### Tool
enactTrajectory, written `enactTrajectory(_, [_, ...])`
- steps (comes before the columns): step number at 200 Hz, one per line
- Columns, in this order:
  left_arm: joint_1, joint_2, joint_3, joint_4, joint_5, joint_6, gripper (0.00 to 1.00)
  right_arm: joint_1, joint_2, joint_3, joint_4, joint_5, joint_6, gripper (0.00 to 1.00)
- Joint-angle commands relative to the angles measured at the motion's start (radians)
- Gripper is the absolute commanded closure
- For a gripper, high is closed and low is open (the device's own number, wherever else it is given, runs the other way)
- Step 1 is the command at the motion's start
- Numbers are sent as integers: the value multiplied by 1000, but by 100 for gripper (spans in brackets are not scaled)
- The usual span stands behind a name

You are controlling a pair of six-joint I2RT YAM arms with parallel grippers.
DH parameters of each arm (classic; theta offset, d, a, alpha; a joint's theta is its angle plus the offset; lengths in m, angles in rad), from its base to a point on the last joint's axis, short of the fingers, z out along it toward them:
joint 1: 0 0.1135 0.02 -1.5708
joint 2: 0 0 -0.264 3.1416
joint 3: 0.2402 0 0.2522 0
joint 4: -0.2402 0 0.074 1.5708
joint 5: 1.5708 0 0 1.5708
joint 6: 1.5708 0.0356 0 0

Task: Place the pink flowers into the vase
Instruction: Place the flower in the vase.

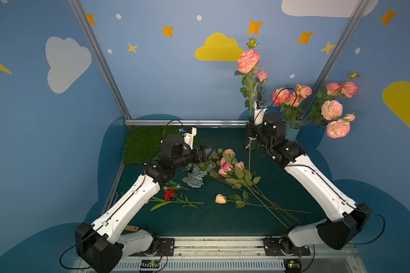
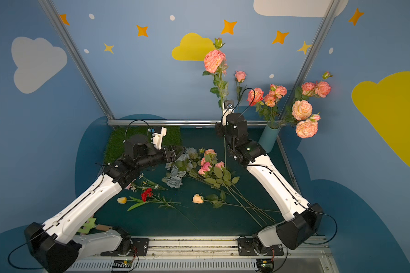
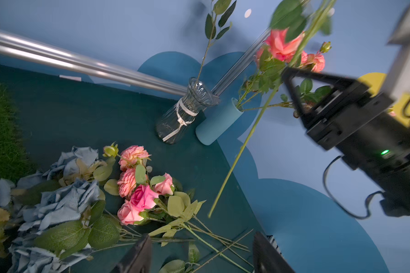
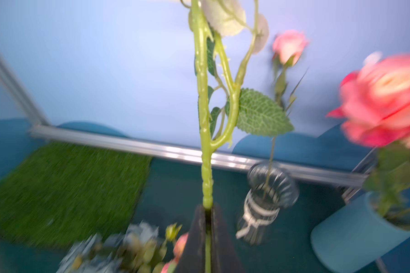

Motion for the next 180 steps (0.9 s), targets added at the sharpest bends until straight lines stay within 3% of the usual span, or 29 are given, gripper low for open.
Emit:
enactTrajectory(1, [0, 8, -21, 62, -6, -11, 33, -29, 57, 44, 341, 180, -160, 100])
enactTrajectory(32, [2, 34, -45, 92, 7, -15, 33, -73, 159, 113, 576, 183, -295, 100])
enactTrajectory(65, [7, 76, -57, 127, 36, -28, 33, -126, 246, 202, 656, 149, -330, 100])
enactTrajectory(180, [42, 193, -56, 203, 100, -72, 35, -215, 403, 502, 516, 55, -201, 100])
